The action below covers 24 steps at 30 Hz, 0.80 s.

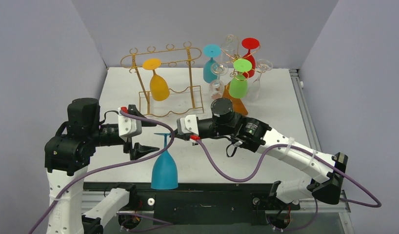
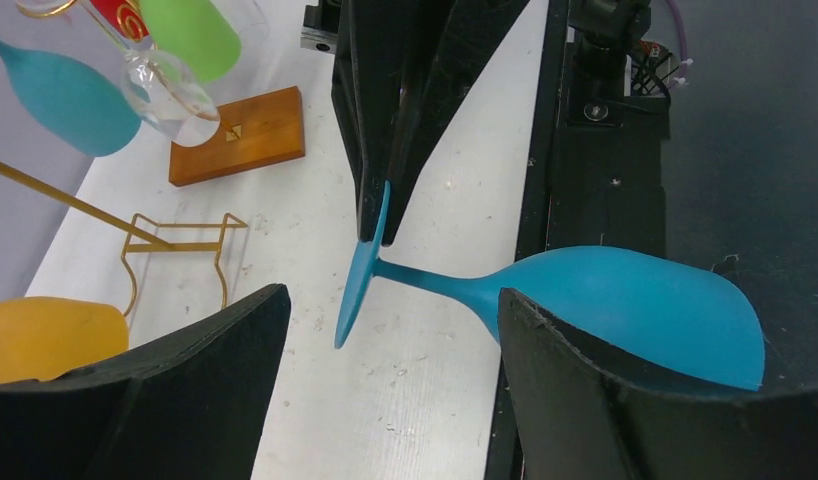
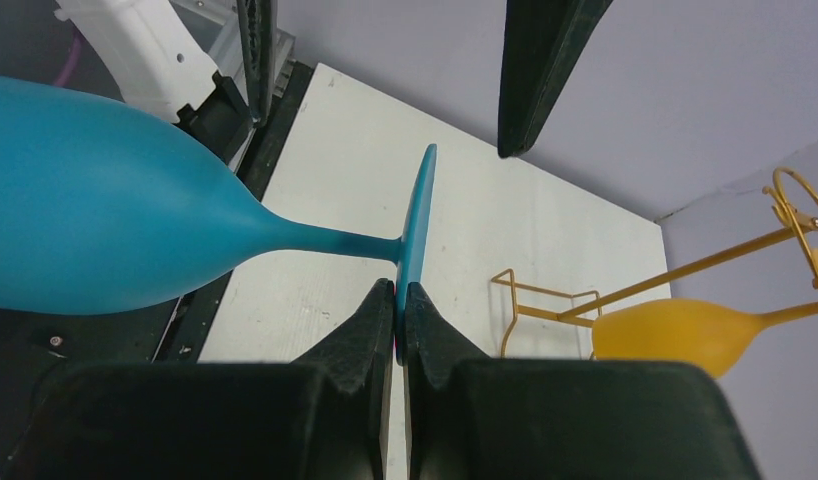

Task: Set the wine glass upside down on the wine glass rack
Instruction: Turn the wine glass upside down at the wine rack.

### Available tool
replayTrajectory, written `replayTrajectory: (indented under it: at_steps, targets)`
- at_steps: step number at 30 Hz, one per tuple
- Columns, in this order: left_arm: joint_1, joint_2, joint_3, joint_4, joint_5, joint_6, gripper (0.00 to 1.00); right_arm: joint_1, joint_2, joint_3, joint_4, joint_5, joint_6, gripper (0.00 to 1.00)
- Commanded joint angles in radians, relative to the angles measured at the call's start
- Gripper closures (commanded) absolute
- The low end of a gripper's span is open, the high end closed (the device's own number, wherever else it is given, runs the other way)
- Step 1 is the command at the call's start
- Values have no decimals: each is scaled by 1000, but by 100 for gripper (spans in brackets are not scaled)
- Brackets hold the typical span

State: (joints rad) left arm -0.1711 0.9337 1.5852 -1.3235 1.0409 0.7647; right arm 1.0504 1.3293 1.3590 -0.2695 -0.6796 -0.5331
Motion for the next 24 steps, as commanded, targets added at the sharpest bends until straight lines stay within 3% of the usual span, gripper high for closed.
replayTrajectory:
  at_steps: [1, 9, 11, 15, 20, 24]
  targets:
    - [-27, -13, -18, 73, -1, -73, 32, 36, -21, -1, 159, 6, 34, 100]
    - [-56, -14, -37, 39, -30, -24, 57, 65, -21, -8, 237, 50, 76, 100]
    - [-60, -18, -35, 46, -50, -13, 70, 68, -21, -15, 258, 69, 102, 99]
    - [-60, -44, -31, 143, -127, 13, 98, 67, -39, -61, 348, 155, 228, 61]
    - [-60, -130, -81, 368, -239, 62, 100, 40, -111, -172, 421, 242, 384, 37]
    - [-60, -163, -97, 465, -266, 168, 100, -61, -168, -255, 526, 189, 632, 29]
